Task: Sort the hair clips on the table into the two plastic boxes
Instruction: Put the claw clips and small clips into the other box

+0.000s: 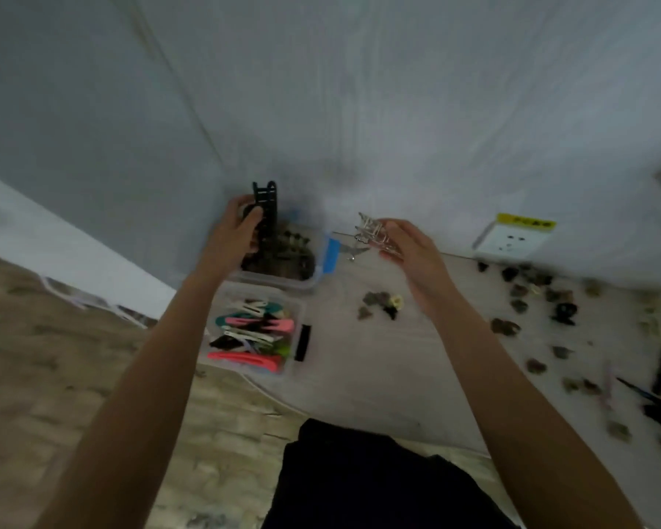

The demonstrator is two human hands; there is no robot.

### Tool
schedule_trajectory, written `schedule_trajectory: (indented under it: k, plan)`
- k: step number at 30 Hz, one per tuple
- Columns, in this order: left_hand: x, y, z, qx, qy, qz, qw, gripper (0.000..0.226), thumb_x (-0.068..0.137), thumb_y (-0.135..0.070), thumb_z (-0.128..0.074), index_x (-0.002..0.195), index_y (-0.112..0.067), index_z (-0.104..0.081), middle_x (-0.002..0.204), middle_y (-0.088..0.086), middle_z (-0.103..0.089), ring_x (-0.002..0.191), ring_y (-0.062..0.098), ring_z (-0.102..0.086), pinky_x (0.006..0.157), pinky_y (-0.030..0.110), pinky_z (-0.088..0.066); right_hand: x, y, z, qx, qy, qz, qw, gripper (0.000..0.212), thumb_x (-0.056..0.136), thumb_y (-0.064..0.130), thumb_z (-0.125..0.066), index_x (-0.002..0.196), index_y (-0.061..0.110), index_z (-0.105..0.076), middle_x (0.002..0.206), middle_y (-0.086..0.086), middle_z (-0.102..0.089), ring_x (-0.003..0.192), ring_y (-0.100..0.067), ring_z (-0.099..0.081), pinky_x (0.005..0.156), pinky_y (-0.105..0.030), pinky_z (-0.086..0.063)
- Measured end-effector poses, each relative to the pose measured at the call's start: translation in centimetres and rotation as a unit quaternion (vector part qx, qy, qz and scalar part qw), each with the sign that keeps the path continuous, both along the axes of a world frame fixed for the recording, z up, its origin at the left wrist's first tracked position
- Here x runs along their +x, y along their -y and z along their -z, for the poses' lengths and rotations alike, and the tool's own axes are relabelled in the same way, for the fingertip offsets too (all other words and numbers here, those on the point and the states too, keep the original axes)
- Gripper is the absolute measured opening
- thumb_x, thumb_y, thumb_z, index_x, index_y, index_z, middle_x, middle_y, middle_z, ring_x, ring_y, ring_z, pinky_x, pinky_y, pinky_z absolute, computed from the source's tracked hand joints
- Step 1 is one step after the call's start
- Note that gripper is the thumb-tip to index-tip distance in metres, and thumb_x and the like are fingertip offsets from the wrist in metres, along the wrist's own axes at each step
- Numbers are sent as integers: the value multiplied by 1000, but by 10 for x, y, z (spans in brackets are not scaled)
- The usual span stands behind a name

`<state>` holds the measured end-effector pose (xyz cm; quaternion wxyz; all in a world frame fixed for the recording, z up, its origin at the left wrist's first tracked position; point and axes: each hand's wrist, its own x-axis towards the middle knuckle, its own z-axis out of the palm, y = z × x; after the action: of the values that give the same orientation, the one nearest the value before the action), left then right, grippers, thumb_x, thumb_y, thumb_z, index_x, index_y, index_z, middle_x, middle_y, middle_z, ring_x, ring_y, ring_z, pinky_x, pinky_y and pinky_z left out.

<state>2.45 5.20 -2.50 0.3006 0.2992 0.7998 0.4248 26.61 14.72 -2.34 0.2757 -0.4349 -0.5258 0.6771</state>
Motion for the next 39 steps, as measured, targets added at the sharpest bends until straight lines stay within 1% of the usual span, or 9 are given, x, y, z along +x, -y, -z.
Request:
schedule_trajectory:
  k: [3,8,12,17,23,25,29,34,39]
  plan:
    - [-35,11,5,-110,-164,49,979,38,91,-49,-46,122,-28,-46,108,14,-65,93,32,-63,84,41,-52,-42,1,-13,12,-14,-22,1000,21,98,23,-42,97,21,-63,104,-3,-65,100,-16,-59,85,-26,-46]
    - [-50,19,15,-207,-371,123,897,55,83,-60,-50,124,-22,-45,111,10,-64,93,33,-62,71,34,-46,-96,6,-20,32,10,-58,998,20,95,16,-47,107,13,-62,100,-1,-64,91,-8,-59,83,-23,-47]
    - [-51,22,19,-192,-373,152,895,58,85,-58,-50,130,-21,-41,117,9,-58,98,32,-60,72,34,-46,-127,7,-16,112,52,-67,990,15,90,13,-56,104,14,-62,95,2,-65,87,-5,-60,84,-21,-46]
    - [-54,16,23,-151,-374,177,898,38,96,-39,-41,114,-9,-55,110,14,-59,97,32,-59,75,36,-45,-140,7,-14,214,100,-71,969,18,89,17,-57,108,17,-60,102,8,-63,91,3,-58,77,-1,-42]
    - [-69,5,22,-65,-311,108,942,23,91,-25,-55,104,-6,-59,102,15,-64,94,30,-60,81,37,-45,-135,4,-9,243,125,-86,958,18,89,19,-58,107,17,-61,102,7,-64,95,-6,-60,87,-16,-47]
    - [-70,4,25,-102,-330,142,927,24,90,-25,-57,106,-7,-60,104,14,-65,95,30,-61,79,35,-46,-135,4,-5,241,131,-85,958,18,89,19,-58,107,16,-61,102,6,-64,95,-8,-60,89,-21,-47]
    - [-62,3,36,-192,-383,247,869,25,92,-29,-52,102,-12,-67,100,9,-68,91,27,-63,74,34,-49,-135,13,0,264,143,-76,951,23,88,20,-61,110,15,-59,106,4,-63,96,-5,-58,83,-7,-43]
    - [-73,6,34,-215,-415,248,848,27,92,-28,-49,87,-10,-68,89,12,-67,83,29,-62,63,30,-41,-130,24,10,469,192,-48,861,31,84,24,-61,113,12,-59,113,-7,-61,105,-23,-53,90,-30,-41]
    - [-73,6,41,-164,-419,231,862,27,89,-33,-57,104,-12,-65,100,13,-65,93,29,-60,65,33,-44,-123,31,46,502,440,-174,724,64,82,66,-33,108,16,-63,118,-8,-59,112,-32,-48,92,-43,-28]
